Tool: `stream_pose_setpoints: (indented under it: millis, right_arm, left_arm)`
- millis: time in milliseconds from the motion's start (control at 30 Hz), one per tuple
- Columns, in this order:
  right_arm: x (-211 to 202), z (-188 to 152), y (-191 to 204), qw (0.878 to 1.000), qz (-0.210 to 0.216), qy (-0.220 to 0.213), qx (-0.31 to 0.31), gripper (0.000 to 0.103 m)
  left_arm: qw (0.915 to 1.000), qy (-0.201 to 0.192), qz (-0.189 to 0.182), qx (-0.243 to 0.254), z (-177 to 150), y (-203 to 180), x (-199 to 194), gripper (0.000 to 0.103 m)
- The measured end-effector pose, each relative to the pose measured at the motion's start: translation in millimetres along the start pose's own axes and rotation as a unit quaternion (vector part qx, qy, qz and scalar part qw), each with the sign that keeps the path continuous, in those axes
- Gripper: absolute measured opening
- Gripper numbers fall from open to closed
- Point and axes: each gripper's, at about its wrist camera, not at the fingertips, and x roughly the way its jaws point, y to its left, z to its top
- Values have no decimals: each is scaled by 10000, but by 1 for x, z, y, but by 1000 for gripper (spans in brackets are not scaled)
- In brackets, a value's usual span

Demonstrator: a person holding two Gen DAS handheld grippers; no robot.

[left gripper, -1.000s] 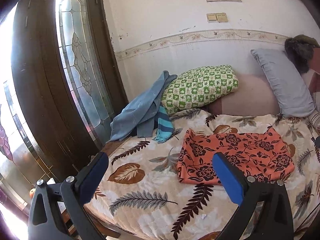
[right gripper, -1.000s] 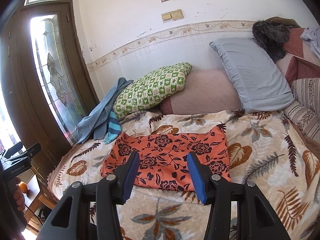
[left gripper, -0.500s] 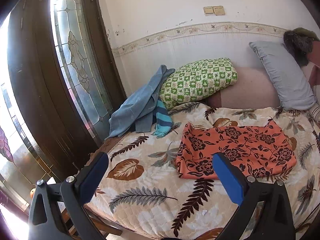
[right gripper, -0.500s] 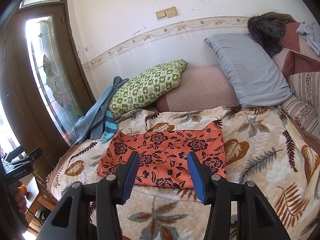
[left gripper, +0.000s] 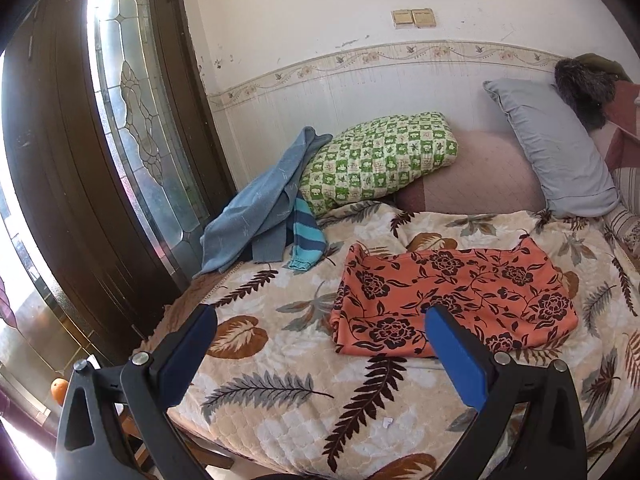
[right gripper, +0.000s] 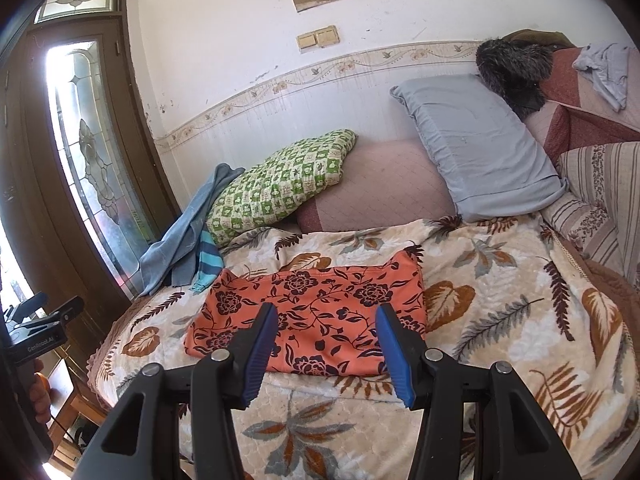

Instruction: Fold small clothes

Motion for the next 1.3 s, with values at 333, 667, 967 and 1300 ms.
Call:
stream_pose_setpoints:
  millis: [333,667,967,1300]
  right_arm:
    - [65,-17,-66,9929,-588,765,689,55]
    - [207,-31,-79,9766,-301,1835,1077,55]
    - [279,-65,-110,9530,-778,2645,1252,54]
    - [267,-36,0,9664,391,2305,1067,54]
  left_arm:
    - [9930,1123,-344,148,-29,-27,113,103]
    - [9860,1663,-147,5,-40,-47,242,103]
    - [9521,2836,-204,-1126,-75,-4,313,103]
    - [9555,2575,-61,-1437,-72,55,265,103]
